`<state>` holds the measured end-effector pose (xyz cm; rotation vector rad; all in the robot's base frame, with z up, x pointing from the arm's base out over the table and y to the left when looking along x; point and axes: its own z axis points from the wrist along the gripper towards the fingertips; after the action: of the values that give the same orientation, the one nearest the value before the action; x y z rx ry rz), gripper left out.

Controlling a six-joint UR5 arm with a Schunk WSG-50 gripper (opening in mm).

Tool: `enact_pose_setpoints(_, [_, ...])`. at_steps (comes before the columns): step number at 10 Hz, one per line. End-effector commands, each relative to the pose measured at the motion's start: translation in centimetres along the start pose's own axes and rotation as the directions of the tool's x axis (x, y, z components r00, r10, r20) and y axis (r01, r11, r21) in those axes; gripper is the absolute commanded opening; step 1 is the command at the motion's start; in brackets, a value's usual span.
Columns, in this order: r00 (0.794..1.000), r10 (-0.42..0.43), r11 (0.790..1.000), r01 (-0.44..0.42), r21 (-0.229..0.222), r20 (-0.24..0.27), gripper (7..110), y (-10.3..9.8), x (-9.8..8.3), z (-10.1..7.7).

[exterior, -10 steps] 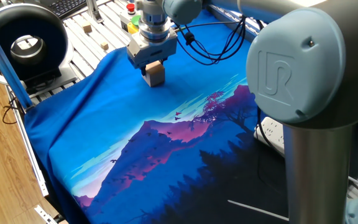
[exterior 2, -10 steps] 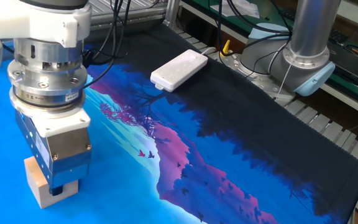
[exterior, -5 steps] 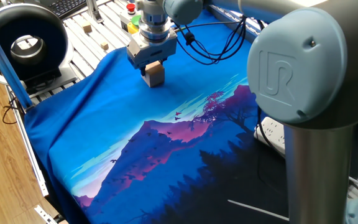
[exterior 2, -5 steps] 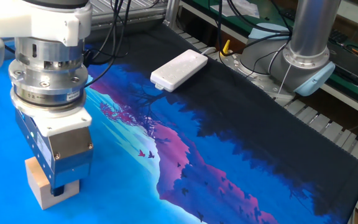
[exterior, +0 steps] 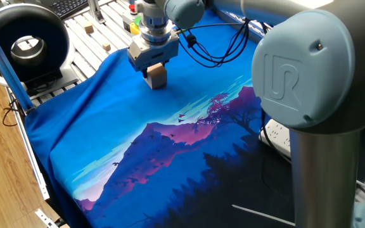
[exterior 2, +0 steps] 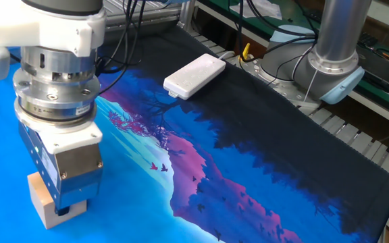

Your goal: Hold a small block with the gripper and sweep it from left to right on the table

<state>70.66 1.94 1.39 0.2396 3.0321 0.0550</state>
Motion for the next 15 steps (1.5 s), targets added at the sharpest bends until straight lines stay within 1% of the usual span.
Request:
enact_pose_setpoints(1, [1.0,0.009,1.0,-0.009,-0.016,0.001,7,0.4,0.0,-0.4])
enact_pose_setpoints(6, [1.0,0.027,1.0,-0.027,-0.013,0.007,7,1.8,0.0,-0.1])
enact_pose_setpoints(7, [1.0,0.027,1.0,-0.027,-0.014,0.009,22,2.1,-0.1,-0.2])
enact_pose_setpoints(11, [0.999,0.043,0.999,-0.042,-0.014,0.012,22,3.1,-0.2,-0.5])
enact_pose_setpoints(15, [0.999,0.052,0.999,-0.052,-0.014,0.015,22,3.7,-0.3,-0.4])
